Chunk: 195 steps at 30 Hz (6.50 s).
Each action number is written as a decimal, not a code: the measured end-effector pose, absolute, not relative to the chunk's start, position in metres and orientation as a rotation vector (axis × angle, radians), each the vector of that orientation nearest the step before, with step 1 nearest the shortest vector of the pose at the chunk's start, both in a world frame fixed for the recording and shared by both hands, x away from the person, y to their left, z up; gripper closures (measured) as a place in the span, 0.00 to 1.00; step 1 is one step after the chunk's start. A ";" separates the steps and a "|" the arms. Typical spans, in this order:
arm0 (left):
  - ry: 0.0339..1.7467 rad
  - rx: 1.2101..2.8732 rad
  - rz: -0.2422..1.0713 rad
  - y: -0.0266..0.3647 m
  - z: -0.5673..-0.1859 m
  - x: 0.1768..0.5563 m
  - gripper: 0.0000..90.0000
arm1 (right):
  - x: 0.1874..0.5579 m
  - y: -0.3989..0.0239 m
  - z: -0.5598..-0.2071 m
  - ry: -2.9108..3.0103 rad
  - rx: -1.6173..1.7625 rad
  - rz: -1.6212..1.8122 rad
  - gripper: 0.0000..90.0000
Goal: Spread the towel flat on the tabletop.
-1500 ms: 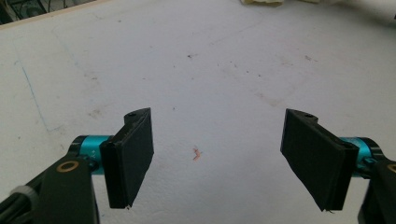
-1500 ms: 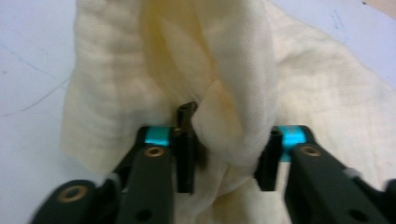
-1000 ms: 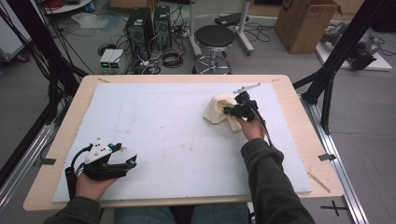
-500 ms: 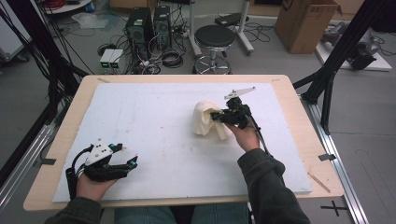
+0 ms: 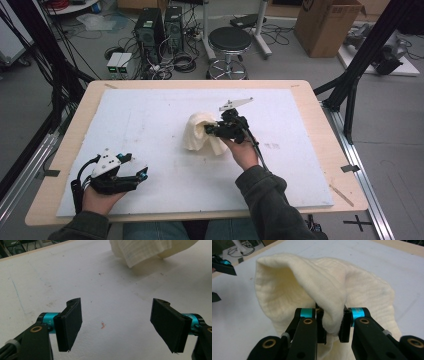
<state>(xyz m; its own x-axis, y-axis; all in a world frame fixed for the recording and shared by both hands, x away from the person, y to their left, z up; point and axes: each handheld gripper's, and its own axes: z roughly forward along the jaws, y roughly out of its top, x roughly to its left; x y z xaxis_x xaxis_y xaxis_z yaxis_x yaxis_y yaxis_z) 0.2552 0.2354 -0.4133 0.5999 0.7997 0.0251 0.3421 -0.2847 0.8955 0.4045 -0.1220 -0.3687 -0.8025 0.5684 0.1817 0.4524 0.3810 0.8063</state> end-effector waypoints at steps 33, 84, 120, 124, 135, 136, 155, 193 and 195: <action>0.827 1.933 0.501 0.190 -0.414 0.267 0.36 | 0.370 -0.137 -0.401 2.595 0.827 1.288 0.41; 0.680 2.087 0.311 0.215 -0.354 0.316 0.94 | 0.333 -0.196 -0.365 2.583 0.614 1.393 0.95; 0.904 1.993 0.432 0.231 -0.376 0.344 0.55 | 0.379 -0.193 -0.385 2.577 0.719 1.308 0.65; 0.857 1.989 0.409 0.222 -0.375 0.337 0.57 | 0.377 -0.182 -0.396 2.646 0.663 1.243 0.67; 0.679 2.080 0.337 0.178 -0.385 0.329 0.67 | 0.384 -0.173 -0.427 2.709 0.695 1.200 0.68; 0.681 2.104 0.334 0.174 -0.390 0.331 0.67 | 0.384 -0.173 -0.427 2.706 0.693 1.205 0.68; 0.851 2.214 0.339 0.181 -0.435 0.354 0.82 | 0.382 -0.164 -0.436 2.702 0.640 1.107 0.72; 0.843 2.120 0.330 0.212 -0.412 0.344 0.94 | 0.364 -0.148 -0.434 2.803 0.418 1.077 0.79; 0.839 2.112 0.328 0.213 -0.411 0.343 0.94 | 0.365 -0.147 -0.433 2.783 0.396 1.051 0.89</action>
